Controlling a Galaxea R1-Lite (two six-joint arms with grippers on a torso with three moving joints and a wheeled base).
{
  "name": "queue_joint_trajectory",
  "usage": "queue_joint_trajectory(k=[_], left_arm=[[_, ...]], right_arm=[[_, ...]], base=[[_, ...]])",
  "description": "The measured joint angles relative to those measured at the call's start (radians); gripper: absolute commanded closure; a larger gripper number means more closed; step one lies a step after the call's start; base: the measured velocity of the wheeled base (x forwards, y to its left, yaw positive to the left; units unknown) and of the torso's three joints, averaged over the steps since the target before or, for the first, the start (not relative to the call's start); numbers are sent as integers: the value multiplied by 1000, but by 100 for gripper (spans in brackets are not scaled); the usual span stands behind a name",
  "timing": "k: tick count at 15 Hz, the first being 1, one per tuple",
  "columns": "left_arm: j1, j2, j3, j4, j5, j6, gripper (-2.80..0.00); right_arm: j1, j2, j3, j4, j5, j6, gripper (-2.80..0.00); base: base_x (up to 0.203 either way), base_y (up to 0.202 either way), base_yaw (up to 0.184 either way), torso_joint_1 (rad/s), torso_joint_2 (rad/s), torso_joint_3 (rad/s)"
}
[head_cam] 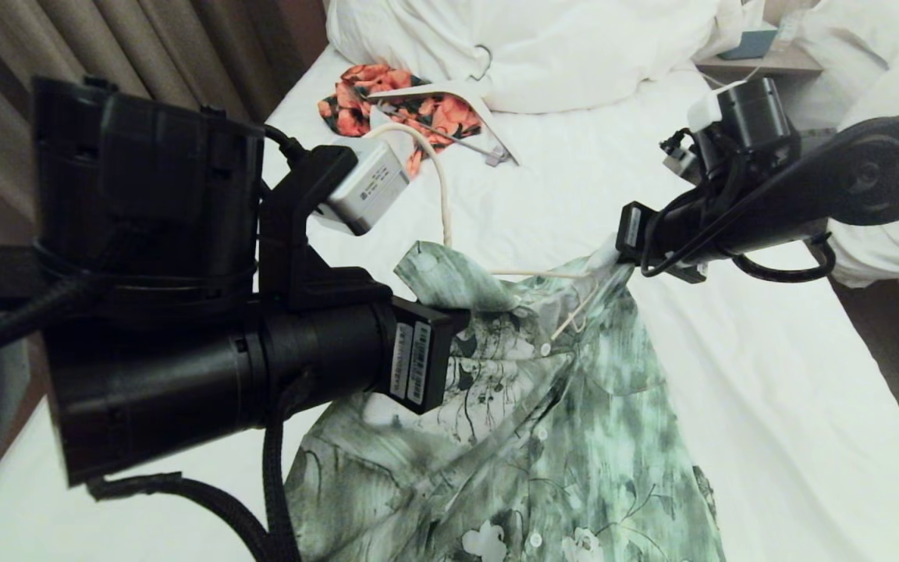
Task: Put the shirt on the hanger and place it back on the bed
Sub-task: Hook the other side of the shirt onto the hanger
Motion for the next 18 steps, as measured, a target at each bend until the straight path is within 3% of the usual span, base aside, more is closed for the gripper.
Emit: queue_joint_trajectory(k=[3,8,12,16,18], left_arm=[[21,-2,-7,-1,5,11,0],[-14,-19,2,-1,16,23,0],[-42,-34,7,0,18,23,0],[-90,-59,10,7,16,20,0],[-115,-70,17,3,15,17,0]], right_arm=[[19,-37,-10,71,0,-2,0],[82,-66,-92,74,-6,-16,0],[166,-75,-128,71,-11,-74,0],[218,-115,-130,62,-13,-209,0],[251,-147,-131,58,-13,-230,0]], base=[[0,0,0,0,0,0],[0,0,0,0,0,0],[0,0,0,0,0,0],[0,0,0,0,0,0],[0,0,0,0,0,0]])
